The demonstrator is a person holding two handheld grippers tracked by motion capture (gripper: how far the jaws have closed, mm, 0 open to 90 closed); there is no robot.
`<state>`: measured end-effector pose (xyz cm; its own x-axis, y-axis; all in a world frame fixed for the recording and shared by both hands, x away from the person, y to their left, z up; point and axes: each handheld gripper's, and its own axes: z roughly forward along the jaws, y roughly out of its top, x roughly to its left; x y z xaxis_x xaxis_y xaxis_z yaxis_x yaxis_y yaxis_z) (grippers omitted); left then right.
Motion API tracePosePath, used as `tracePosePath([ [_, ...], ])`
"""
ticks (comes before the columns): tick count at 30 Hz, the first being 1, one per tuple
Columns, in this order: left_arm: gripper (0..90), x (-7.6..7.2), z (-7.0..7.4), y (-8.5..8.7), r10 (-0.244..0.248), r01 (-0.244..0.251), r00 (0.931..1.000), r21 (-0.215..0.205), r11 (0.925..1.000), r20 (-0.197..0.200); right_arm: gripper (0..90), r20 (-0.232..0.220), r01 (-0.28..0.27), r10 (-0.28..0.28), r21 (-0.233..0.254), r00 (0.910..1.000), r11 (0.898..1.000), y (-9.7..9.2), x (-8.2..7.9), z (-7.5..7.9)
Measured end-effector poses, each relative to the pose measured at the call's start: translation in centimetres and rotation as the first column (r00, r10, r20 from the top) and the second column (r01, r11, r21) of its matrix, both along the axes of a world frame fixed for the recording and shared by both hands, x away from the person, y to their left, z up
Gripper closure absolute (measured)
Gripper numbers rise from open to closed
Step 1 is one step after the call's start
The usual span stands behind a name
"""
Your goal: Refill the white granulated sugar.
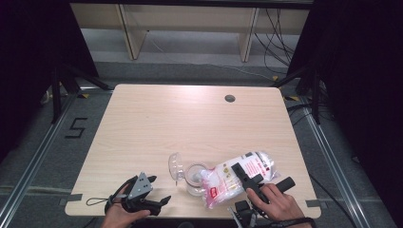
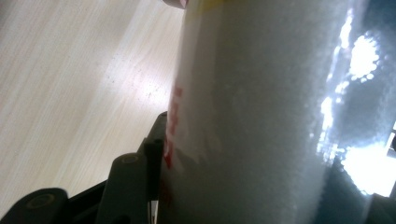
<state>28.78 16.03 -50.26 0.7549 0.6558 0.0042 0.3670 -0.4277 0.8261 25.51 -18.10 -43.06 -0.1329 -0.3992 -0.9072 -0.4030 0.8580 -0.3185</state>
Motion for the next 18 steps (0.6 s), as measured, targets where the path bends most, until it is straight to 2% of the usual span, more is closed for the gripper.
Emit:
tracePosePath([
  [1,15.9,0.02,0.02,0.02,-0.004,0.004,1.0000,0.004,1.0000,0.004,53.5,0.000,0.001,-0.001,0.001,1.0000,1.000,-0.01,0.00,0.01],
  [3,16.0,-0.03,-0.01,-0.03,0.001,-0.001,0.9999,-0.004,1.0000,-0.013,53.5,0.001,0.001,-0.001,-0.001,1.0000,1.000,-0.02,-0.01,0.01],
  [7,16.0,0.08,0.04,0.06,-0.014,0.014,0.9999,0.009,0.9999,0.004,53.5,0.007,-0.003,0.002,0.007,1.0000,1.000,-0.09,0.02,-0.10],
  [9,16.0,-0.03,-0.05,-0.05,0.003,-0.004,0.9999,-0.009,1.0000,-0.011,53.5,0.005,-0.003,0.003,0.004,1.0000,1.000,-0.09,0.03,-0.09],
  [10,15.9,-0.02,0.01,0.00,-0.001,0.001,1.0000,0.001,1.0000,-0.008,53.6,0.006,-0.002,0.002,0.004,1.0000,1.000,-0.09,0.03,-0.11],
  [18,16.0,-0.04,-0.04,-0.03,0.005,-0.005,1.0000,-0.002,1.0000,-0.006,53.7,0.008,-0.001,0.001,0.000,1.0000,1.000,-0.06,0.02,-0.07],
])
